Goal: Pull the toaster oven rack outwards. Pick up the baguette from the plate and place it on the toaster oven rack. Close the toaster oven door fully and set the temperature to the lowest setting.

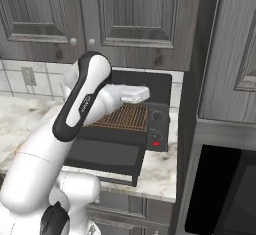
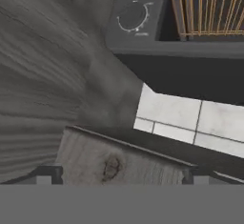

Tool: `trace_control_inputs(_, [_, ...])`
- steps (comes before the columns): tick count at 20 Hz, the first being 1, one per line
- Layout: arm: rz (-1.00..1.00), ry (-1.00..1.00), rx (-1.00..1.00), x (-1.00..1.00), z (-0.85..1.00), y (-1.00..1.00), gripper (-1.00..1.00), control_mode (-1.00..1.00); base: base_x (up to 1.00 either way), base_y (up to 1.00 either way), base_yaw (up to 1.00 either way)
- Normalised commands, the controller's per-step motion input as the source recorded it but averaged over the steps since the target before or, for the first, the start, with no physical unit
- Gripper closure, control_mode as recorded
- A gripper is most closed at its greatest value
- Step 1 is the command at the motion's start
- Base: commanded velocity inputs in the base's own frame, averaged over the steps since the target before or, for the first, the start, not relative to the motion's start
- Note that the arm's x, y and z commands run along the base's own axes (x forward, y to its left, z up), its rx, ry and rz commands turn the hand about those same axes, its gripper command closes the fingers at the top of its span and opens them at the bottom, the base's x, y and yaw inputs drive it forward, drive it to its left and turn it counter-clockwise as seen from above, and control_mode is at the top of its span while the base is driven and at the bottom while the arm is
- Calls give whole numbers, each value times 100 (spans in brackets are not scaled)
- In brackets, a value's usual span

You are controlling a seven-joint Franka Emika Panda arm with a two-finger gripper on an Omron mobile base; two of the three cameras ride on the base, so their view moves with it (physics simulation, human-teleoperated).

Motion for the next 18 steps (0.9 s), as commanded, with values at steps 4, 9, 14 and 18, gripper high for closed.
trace_control_inputs(4, [-7, 31, 73, -62, 69, 17, -100, -100, 0, 0, 0])
trace_control_inputs(9, [-2, 36, 62, -41, 78, 10, -100, -100, 0, 0, 0])
trace_control_inputs(14, [-7, 11, 4, -37, 61, 0, -100, -100, 0, 0, 0])
trace_control_inputs(18, [-15, 5, -46, -28, 42, -8, -100, -100, 0, 0, 0])
